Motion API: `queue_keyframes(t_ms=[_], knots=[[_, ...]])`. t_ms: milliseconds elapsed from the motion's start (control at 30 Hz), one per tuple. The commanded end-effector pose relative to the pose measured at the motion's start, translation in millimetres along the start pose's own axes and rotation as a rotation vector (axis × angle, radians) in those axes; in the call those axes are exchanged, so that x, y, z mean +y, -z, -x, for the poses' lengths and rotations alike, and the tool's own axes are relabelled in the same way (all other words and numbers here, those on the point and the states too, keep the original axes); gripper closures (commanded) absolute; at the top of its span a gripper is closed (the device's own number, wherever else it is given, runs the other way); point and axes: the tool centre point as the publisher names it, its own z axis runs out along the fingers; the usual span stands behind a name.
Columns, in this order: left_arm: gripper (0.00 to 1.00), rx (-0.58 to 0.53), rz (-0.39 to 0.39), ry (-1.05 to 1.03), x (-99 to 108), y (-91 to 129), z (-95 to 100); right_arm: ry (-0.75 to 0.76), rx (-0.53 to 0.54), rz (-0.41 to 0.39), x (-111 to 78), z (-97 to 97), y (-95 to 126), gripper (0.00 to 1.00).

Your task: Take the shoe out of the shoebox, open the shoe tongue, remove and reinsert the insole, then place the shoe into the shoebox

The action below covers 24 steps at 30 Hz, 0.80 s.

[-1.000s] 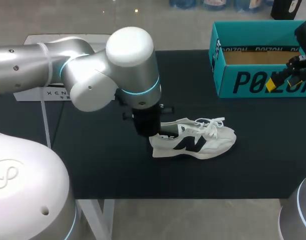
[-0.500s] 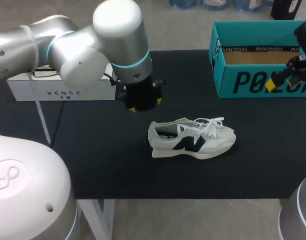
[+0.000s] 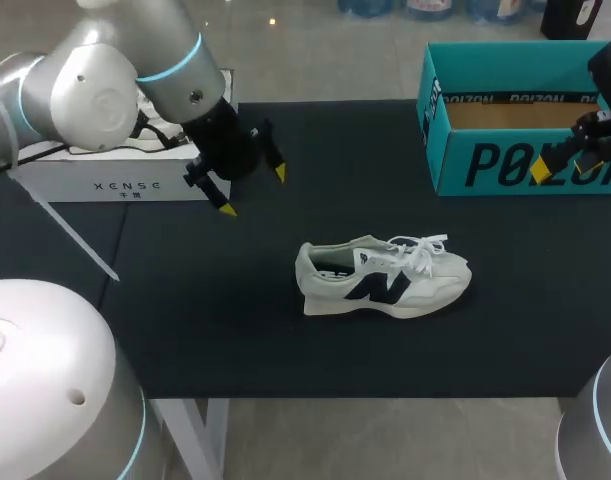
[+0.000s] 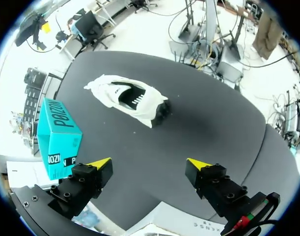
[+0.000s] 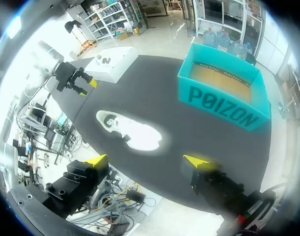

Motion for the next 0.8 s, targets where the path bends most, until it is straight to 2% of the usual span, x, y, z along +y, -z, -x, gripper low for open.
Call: queue_keyframes(t_ms=[33, 300, 367, 500, 667, 800], knots=[[0.00, 0.000, -0.002, -0.001, 1.2, -0.8, -0.4, -0.001, -0.001, -0.003, 0.9, 0.4, -1.0, 0.00], [0.00, 0.000, -0.002, -0.001, 1.2, -0.8, -0.4, -0.001, -0.001, -0.003, 0.9, 0.4, -1.0, 0.00], [0.00, -0.035, -0.025, 0.014, 1.6, -1.8, -10.5, -0.001, -0.001, -0.003, 0.9, 0.4, -1.0, 0.00], [0.00, -0.136, -0.231, 0.124, -1.2, -3.1, -29.1, -0.001, -0.001, -0.003, 0.9, 0.4, -1.0, 0.00], [0.00, -0.319, -0.494, 0.289, -5.4, -14.2, -55.5, -0.001, -0.001, -0.003, 0.9, 0.4, -1.0, 0.00], [0.00, -0.403, -0.617, 0.417, -11.0, -29.5, -76.3, -0.001, -0.001, -0.003, 0.9, 0.4, -1.0, 0.00]])
